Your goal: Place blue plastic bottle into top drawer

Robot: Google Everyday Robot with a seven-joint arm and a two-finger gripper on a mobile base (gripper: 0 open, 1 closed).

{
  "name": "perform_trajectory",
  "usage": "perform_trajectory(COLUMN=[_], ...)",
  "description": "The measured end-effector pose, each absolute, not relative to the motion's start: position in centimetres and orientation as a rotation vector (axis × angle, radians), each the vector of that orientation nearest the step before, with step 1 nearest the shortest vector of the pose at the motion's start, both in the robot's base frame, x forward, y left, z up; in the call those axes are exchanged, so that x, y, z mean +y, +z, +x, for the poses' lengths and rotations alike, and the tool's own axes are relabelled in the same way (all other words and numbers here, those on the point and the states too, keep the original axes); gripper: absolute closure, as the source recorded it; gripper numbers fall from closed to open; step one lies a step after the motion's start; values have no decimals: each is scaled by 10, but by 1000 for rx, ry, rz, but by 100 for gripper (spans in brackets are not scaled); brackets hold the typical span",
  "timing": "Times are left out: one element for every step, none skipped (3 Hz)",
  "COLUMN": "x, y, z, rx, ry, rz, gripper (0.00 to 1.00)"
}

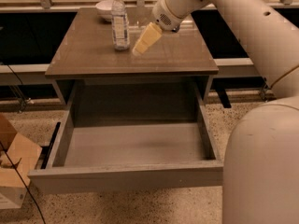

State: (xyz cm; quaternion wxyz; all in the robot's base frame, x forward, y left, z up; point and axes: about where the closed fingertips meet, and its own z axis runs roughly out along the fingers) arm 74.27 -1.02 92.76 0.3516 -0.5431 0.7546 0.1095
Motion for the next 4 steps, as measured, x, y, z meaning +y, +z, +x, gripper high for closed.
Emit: perform_trajectory(x=[6,20,51,85], y=[932,933,928,923], z=[801,829,845,852], rx=[1885,1848,1810,1768], ry=[284,316,371,431], rz=[-1262,-1224,-1245,-1288], gripper=[0,0,0,0])
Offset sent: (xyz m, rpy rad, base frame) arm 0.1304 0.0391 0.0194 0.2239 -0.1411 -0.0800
